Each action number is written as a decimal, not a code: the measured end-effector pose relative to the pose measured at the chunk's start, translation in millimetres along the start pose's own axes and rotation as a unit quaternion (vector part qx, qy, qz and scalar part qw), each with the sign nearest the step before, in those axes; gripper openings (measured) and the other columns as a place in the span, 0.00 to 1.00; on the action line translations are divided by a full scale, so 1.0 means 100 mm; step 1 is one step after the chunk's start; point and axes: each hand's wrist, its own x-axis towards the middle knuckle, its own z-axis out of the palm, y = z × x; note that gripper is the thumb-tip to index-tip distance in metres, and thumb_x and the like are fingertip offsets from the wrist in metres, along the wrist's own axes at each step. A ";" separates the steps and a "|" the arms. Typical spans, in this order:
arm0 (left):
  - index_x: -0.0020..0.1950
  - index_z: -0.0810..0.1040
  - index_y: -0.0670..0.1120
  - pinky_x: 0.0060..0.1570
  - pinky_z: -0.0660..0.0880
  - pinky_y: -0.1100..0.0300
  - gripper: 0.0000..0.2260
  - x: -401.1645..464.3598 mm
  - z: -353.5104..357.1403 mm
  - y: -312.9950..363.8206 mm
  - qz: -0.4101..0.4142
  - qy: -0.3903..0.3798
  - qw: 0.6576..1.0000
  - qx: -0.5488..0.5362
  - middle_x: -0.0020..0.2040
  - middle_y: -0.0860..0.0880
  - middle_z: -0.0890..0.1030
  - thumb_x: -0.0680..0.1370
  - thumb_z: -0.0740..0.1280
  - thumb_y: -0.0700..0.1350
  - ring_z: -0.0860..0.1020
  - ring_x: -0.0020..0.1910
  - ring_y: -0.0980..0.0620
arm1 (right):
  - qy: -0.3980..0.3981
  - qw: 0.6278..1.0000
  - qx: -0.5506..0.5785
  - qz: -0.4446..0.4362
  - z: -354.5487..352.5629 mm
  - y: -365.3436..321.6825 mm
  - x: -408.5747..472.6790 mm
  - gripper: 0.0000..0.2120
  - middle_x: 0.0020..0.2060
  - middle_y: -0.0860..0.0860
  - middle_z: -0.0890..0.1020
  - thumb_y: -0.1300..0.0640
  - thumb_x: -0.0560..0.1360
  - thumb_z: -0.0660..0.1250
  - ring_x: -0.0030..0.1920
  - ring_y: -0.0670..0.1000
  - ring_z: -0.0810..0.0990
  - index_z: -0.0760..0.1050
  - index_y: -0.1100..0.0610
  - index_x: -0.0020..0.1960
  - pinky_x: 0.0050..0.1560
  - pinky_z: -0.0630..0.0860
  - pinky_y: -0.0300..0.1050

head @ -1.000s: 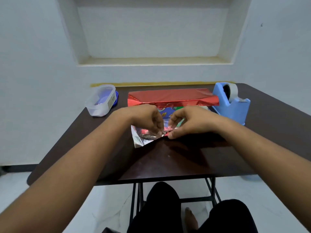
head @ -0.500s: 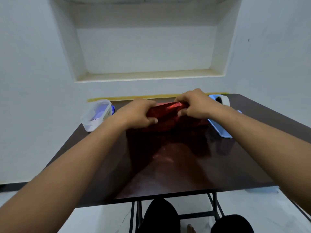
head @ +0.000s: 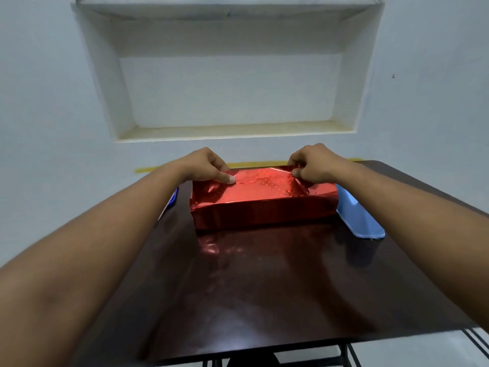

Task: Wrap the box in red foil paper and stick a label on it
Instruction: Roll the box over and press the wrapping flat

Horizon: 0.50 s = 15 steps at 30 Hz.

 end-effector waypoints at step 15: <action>0.44 0.90 0.48 0.58 0.75 0.61 0.03 0.48 0.00 -0.22 0.005 -0.131 0.991 -0.028 0.57 0.57 0.87 0.72 0.80 0.42 0.83 0.58 0.57 | -0.214 0.967 0.105 -0.094 0.21 -0.33 0.35 0.11 0.52 0.34 0.84 0.53 0.78 0.72 0.50 0.35 0.81 0.84 0.37 0.54 0.52 0.78 0.35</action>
